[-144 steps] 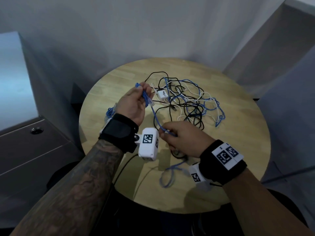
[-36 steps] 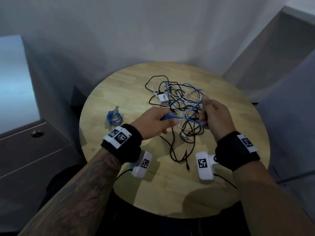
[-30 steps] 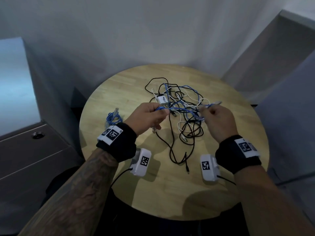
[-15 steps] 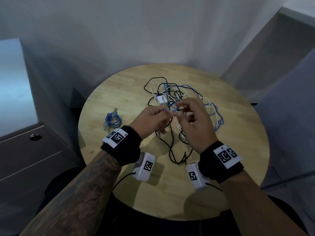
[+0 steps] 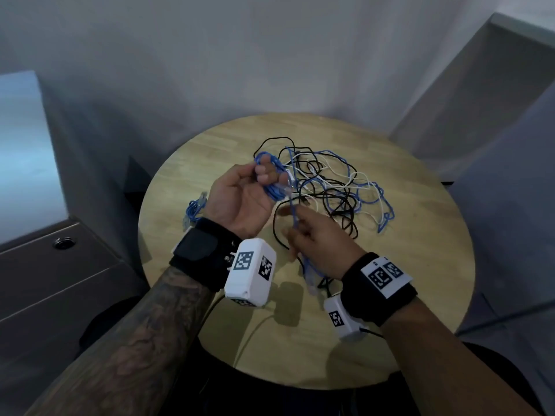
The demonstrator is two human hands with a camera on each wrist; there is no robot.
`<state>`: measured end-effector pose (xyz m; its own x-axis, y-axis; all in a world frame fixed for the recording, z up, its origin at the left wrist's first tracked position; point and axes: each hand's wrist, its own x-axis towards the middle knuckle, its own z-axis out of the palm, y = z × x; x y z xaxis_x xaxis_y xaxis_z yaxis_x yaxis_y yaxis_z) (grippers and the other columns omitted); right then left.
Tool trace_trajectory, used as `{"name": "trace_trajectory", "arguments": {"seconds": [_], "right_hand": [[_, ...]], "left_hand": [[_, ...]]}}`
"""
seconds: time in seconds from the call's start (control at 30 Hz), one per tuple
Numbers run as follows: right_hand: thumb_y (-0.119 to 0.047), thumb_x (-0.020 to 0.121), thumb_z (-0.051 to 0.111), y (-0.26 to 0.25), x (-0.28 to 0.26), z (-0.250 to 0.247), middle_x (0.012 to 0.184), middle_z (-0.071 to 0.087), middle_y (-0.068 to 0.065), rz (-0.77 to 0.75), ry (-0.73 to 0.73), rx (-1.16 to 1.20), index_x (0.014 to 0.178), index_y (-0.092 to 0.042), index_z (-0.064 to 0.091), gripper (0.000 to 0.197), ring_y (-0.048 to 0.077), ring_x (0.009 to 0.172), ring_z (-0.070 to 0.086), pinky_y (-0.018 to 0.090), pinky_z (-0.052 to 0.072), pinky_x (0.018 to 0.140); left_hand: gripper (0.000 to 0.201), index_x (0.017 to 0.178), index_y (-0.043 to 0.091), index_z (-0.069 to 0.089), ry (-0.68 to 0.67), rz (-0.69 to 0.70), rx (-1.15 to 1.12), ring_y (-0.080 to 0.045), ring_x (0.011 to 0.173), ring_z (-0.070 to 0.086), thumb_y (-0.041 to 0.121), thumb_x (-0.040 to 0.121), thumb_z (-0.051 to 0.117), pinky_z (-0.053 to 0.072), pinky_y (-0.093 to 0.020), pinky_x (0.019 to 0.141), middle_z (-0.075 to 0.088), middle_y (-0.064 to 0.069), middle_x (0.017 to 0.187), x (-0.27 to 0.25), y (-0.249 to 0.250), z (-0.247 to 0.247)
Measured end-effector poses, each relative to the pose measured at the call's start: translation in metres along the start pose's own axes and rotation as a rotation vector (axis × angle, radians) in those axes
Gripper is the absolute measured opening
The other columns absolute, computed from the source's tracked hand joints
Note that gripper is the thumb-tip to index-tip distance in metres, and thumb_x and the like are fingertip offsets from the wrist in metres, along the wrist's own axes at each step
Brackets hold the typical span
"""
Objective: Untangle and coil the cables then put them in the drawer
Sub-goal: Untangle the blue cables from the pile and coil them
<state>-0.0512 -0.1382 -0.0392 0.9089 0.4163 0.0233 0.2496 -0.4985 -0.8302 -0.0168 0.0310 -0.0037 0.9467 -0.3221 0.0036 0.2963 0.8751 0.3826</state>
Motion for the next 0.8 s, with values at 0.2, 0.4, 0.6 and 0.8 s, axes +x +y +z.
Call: {"name": "trace_trajectory", "arguments": {"seconds": [0.2, 0.4, 0.6, 0.8], "right_hand": [[-0.027, 0.098, 0.052, -0.016, -0.011, 0.013, 0.088, 0.069, 0.001, -0.03, -0.24, -0.27, 0.106, -0.027, 0.059, 0.011, 0.02, 0.077, 0.065, 0.039, 0.055, 0.072], [-0.024, 0.096, 0.062, -0.026, -0.012, -0.033, 0.065, 0.058, -0.013, -0.171, 0.111, -0.242, 0.084, -0.024, 0.068, 0.014, 0.003, 0.061, 0.052, 0.024, 0.039, 0.06], [-0.022, 0.089, 0.073, -0.008, -0.015, -0.059, 0.08, 0.066, -0.005, -0.182, 0.238, -0.208, 0.088, -0.017, 0.076, 0.007, 0.008, 0.075, 0.058, 0.02, 0.045, 0.068], [-0.021, 0.088, 0.074, -0.001, -0.012, -0.072, 0.115, 0.064, -0.01, -0.093, 0.172, -0.239, 0.084, -0.017, 0.074, 0.005, -0.001, 0.109, 0.057, 0.006, 0.035, 0.09]], "left_hand": [[0.018, 0.097, 0.001, 0.057, 0.21, 0.276, 0.48, -0.016, 0.067, 0.059, 0.007, 0.102, 0.041, 0.054, -0.032, 0.077, 0.059, -0.003, 0.075, 0.011, 0.003, -0.016], [0.018, 0.084, 0.001, 0.068, 0.006, 0.189, 1.547, -0.007, 0.057, 0.055, 0.008, 0.096, 0.057, 0.044, -0.022, 0.06, 0.064, -0.001, 0.066, -0.001, -0.012, -0.012], [0.025, 0.084, 0.005, 0.056, -0.167, -0.182, 1.439, -0.018, 0.063, 0.051, 0.023, 0.1, 0.052, 0.048, -0.02, 0.059, 0.049, -0.008, 0.069, -0.01, -0.021, 0.005], [0.033, 0.07, 0.015, 0.054, -0.06, -0.154, 1.273, -0.008, 0.047, 0.037, 0.019, 0.102, 0.048, 0.05, -0.027, 0.06, 0.041, 0.011, 0.05, -0.012, -0.015, 0.001]]}}
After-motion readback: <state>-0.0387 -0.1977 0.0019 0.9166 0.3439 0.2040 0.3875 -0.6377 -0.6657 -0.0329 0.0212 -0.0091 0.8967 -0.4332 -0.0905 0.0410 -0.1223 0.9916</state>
